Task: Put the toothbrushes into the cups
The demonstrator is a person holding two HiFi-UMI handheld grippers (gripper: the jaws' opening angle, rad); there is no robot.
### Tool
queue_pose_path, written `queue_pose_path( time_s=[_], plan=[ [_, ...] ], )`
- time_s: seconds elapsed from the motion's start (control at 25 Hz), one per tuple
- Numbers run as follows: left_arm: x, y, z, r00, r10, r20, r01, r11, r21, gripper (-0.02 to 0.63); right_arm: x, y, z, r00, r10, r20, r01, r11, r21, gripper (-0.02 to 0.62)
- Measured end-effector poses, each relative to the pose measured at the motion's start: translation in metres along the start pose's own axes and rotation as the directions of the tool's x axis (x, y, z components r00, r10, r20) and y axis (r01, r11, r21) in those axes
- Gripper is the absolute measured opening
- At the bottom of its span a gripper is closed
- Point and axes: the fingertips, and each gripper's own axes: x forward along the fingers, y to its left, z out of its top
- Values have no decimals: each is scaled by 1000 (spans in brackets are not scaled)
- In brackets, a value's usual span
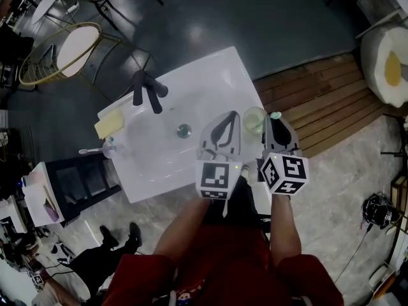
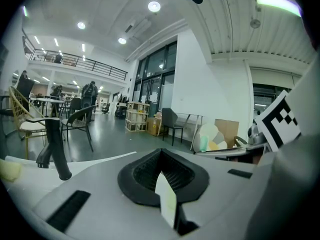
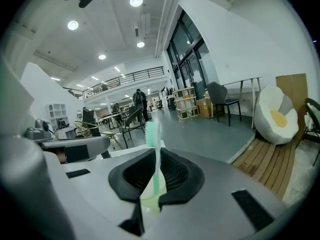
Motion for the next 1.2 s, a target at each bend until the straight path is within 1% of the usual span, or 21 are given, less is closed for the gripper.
queue_pose_path(
  time_s=[0.2, 0.32, 0.44, 0.6, 0.96, 1.2],
  plan=[
    [-1, 1, 1, 1000, -2, 5, 2, 1000, 0, 28, 1, 5, 1, 1000, 10, 7, -10, 1000, -13, 57],
    [-2, 0, 1, 1000, -2, 5, 2, 1000, 0, 28, 3, 7, -1, 1000, 18, -3, -18, 1000, -14, 115],
    [-2, -1, 2, 1000, -4, 9, 4, 1000, -2, 28, 3, 7, -1, 1000, 18, -8, -18, 1000, -18, 137],
    [-2, -1, 5, 1000, -6, 15, 6, 1000, 1, 28, 3, 9, -2, 1000, 18, -13, -18, 1000, -22, 149],
    [-2, 2, 14, 1000, -6, 30, 6, 1000, 11, 28, 3, 9, 5, 1000, 17, 5, -17, 1000, -20, 152],
    [-4, 1, 32, 998, -10, 63, 8, 1000, 29, 28, -3, 11, 25, 999, 18, 45, -16, 999, -33, 152]
  ],
)
